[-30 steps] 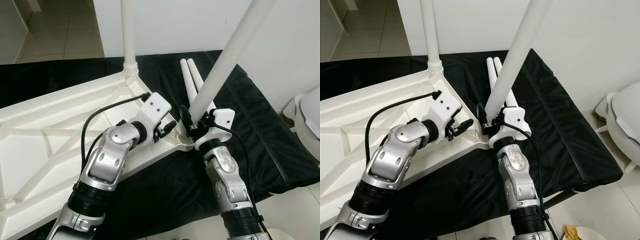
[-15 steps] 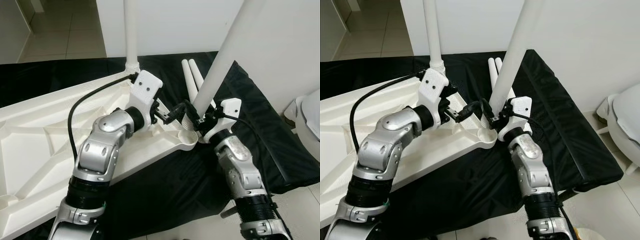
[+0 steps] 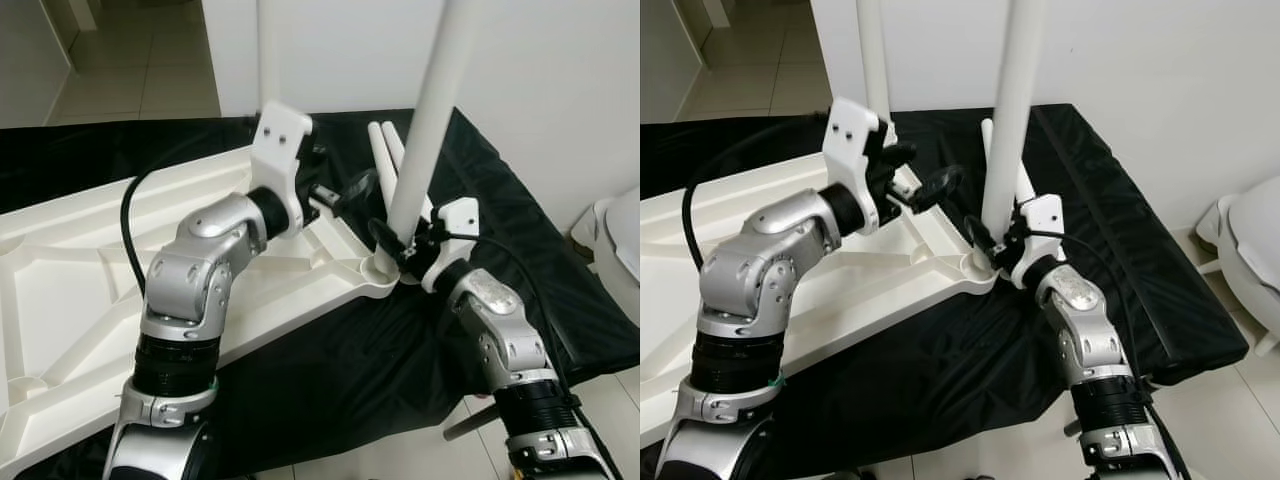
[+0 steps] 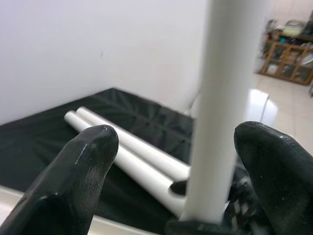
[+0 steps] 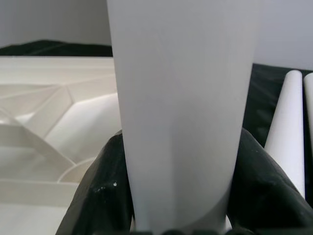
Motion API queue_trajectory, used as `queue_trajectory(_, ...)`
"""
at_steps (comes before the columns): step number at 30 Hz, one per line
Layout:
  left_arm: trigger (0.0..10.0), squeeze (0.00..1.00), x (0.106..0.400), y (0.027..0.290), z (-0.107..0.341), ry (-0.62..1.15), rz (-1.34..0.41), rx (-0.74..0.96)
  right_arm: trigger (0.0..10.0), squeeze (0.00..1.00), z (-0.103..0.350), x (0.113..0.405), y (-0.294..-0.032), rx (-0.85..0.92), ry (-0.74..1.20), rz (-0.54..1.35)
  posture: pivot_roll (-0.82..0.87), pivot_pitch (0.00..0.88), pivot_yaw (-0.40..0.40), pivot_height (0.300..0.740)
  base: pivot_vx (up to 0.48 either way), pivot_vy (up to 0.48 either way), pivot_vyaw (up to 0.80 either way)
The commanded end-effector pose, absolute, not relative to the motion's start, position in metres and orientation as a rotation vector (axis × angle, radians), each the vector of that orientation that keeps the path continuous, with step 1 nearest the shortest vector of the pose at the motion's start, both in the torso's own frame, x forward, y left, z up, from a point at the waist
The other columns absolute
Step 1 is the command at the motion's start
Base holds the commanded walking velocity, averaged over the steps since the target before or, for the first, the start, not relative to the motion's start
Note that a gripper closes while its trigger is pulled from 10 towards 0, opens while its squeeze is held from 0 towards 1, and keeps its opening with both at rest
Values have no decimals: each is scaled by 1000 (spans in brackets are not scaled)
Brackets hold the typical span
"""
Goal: Building children table
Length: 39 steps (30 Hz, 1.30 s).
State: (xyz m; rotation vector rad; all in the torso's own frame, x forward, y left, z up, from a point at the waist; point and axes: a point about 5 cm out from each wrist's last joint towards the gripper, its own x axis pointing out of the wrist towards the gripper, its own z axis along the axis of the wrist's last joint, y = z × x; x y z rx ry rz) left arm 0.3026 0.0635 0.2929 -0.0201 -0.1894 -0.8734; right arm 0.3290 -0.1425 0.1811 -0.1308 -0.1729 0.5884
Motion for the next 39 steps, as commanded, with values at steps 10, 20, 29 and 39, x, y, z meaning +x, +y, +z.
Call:
queue_trajectory(10,10000,0,294,55,300,-167,-998,-82,10000,0,182,333,-143,-185,-136,606,2,42,-18,740,0,0,0)
queue_trajectory(20,10000,0,298,49,300,-134,-986,-93,10000,0,191,330,-135,-215,-165,662,-6,30,-20,740,0,0,0)
queue_trajectory(29,10000,0,307,52,306,-96,-916,-163,10000,0,194,326,-130,-228,-184,708,-3,30,-19,740,0,0,0)
queue_trajectory(39,10000,0,315,58,319,-117,-837,-212,10000,0,197,325,-127,-219,-195,727,5,37,-19,740,0,0,0)
